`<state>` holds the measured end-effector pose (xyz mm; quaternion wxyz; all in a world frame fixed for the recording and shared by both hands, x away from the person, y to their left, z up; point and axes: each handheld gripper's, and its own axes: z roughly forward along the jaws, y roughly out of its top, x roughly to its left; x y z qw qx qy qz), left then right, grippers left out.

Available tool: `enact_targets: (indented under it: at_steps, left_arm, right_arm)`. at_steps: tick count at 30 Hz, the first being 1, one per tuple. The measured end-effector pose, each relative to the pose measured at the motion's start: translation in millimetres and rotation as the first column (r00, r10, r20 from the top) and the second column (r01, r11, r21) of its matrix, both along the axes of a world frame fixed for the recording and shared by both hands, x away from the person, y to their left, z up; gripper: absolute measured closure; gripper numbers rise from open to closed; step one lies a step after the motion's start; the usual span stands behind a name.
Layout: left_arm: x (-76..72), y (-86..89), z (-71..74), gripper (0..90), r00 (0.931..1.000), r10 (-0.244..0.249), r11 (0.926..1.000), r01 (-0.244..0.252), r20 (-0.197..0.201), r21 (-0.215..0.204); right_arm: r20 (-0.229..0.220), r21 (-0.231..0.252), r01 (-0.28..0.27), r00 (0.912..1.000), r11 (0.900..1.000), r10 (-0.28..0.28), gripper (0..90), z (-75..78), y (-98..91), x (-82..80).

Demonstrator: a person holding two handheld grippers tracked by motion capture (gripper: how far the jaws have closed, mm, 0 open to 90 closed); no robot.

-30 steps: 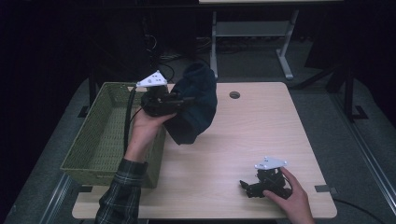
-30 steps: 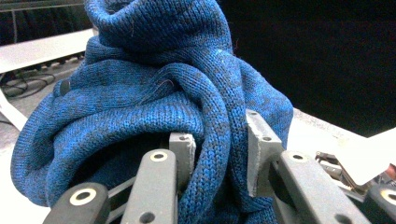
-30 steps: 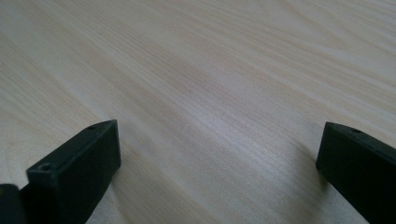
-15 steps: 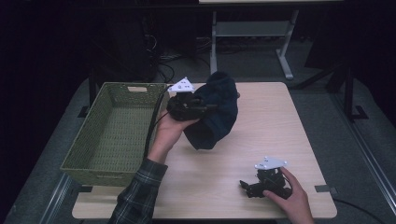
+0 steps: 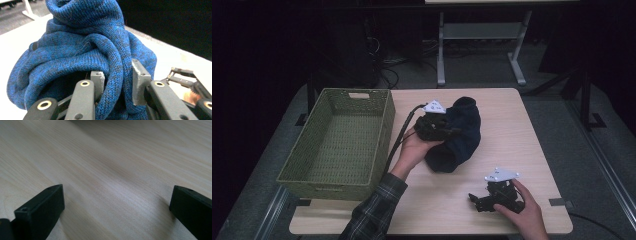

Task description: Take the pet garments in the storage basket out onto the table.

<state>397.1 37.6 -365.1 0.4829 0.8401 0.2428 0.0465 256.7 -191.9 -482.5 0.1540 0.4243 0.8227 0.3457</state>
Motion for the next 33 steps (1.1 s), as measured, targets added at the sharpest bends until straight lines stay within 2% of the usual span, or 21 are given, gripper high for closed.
enact_targets:
  at_steps: [1, 7, 10, 15, 16, 19, 20, 22, 23, 24, 27, 29, 33]
  left_arm:
    - [0.0, 0.0, 0.0, 68.3, 1.0, 0.0, 1.0, 0.0, 0.0, 0.0]
    - [3.6, -18.6, -26.9, 68.3, 0.9996, -0.007, 0.9978, 0.009, -0.029, 0.066]
    - [5.1, -26.1, -39.1, 68.2, 0.999, -0.008, 0.9965, 0.011, -0.045, 0.082]
    - [8.3, -37.1, -60.8, 67.6, 0.9972, -0.02, 0.991, 0.029, -0.072, 0.131]
    - [9.2, -41.4, -69.3, 67.2, 0.9961, -0.019, 0.988, 0.032, -0.086, 0.151]
    - [10.8, -43.0, -76.0, 65.5, 0.9956, -0.024, 0.9841, 0.04, -0.091, 0.173]
    - [11.1, -43.8, -78.7, 64.6, 0.9955, -0.016, 0.9849, 0.031, -0.093, 0.17]
    - [11.8, -43.3, -80.7, 61.7, 0.995, -0.017, 0.9859, 0.033, -0.098, 0.164]
    - [11.7, -43.1, -80.3, 55.0, 0.9949, -0.02, 0.9859, 0.036, -0.099, 0.163]
    - [11.2, -43.3, -79.6, 55.0, 0.995, -0.019, 0.9863, 0.035, -0.098, 0.162]
    - [9.0, -41.6, -73.6, 42.9, 0.9969, -0.021, 0.9858, 0.033, -0.076, 0.165]
    - [7.9, -39.0, -69.2, 37.1, 0.9971, -0.015, 0.9895, 0.025, -0.075, 0.142]
    - [6.3, -30.7, -60.1, 27.4, 0.9978, -0.012, 0.9912, 0.021, -0.065, 0.131]
  right_arm:
    - [0.0, 0.0, 0.0, 1.0, 1.0, 0.0, 0.0, 0.0, 0.0, 0.0]
    - [-0.004, -0.001, -0.002, 1.0, 1.0, 0.002, 0.0, 0.2, 0.1, -0.3]
    - [-0.004, 0.001, -0.003, 1.0, 1.0, 0.003, 0.0, 0.1, 0.2, -0.3]
    - [0.0, -0.002, -0.006, 1.0, 1.0, 0.006, 0.0, 0.0, 0.1, -0.1]
    - [0.001, -0.002, -0.007, 1.0, 1.0, 0.007, 0.0, 0.0, 0.0, -0.1]
    - [0.001, -0.003, -0.009, 1.0, 1.0, 0.009, 0.0, 0.0, 0.0, -0.1]
    - [-0.003, -0.002, -0.008, 1.0, 1.0, 0.008, 0.0, 0.1, 0.1, -0.3]
    - [-0.003, -0.002, -0.008, 1.0, 1.0, 0.008, 0.0, 0.1, 0.1, -0.3]
    - [-0.003, -0.002, -0.008, 1.0, 1.0, 0.008, 0.0, 0.1, 0.2, -0.4]
    - [-0.003, -0.002, -0.008, 1.0, 1.0, 0.008, 0.0, 0.1, 0.2, -0.4]
    - [0.001, -0.003, -0.01, 0.9999, 0.9999, 0.01, 0.0, 0.0, 0.0, -0.2]
    - [0.0, -0.002, -0.01, 1.0, 1.0, 0.01, 0.0, 0.0, 0.1, -0.2]
    - [0.001, -0.002, -0.009, 1.0, 1.0, 0.009, 0.0, 0.0, 0.1, -0.2]
